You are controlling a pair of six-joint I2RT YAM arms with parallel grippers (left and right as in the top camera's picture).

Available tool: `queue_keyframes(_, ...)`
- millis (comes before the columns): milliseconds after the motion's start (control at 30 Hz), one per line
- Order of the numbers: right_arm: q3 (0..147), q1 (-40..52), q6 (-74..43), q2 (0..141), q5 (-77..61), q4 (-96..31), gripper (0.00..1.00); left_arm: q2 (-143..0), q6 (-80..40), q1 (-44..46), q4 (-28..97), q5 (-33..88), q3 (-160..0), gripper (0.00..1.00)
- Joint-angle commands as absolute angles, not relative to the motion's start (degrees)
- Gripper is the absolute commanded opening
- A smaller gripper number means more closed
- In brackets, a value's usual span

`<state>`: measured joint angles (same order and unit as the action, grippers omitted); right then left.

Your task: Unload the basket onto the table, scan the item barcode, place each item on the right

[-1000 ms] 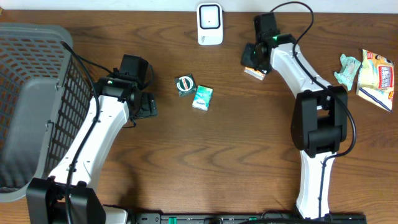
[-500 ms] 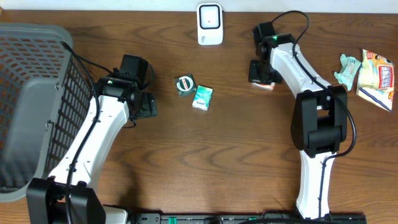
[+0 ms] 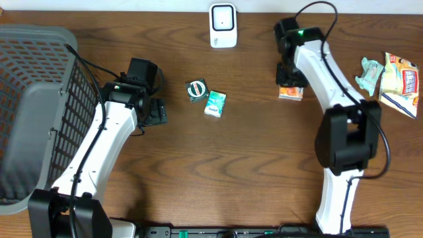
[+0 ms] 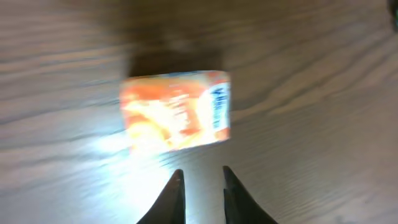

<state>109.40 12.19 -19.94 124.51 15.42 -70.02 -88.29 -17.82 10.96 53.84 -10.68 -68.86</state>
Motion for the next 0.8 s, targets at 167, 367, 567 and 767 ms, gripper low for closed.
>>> queue_keyframes(167,108.0,12.9,-15.6,124.0,-1.8,-62.3,0.08,-87.5,-18.1,10.7,54.1,-11.2,-69.1,0.97)
queue_keyframes(367,102.9,13.0,-15.9,126.5,-0.5,-56.8,0.04,-87.5,-18.1,10.7,54.1,-11.2,-69.1,0.98)
queue_keyframes(567,97.0,12.0,-18.8,126.8,4.6,-57.1,0.01,-87.5,-18.1,10.7,54.1,-11.2,-69.1,0.98)
queue_keyframes(767,97.5,9.7,-18.9,126.5,12.5,-65.1,0.01,-87.5,-18.1,10.7,54.1,-11.2,-69.1,0.98)
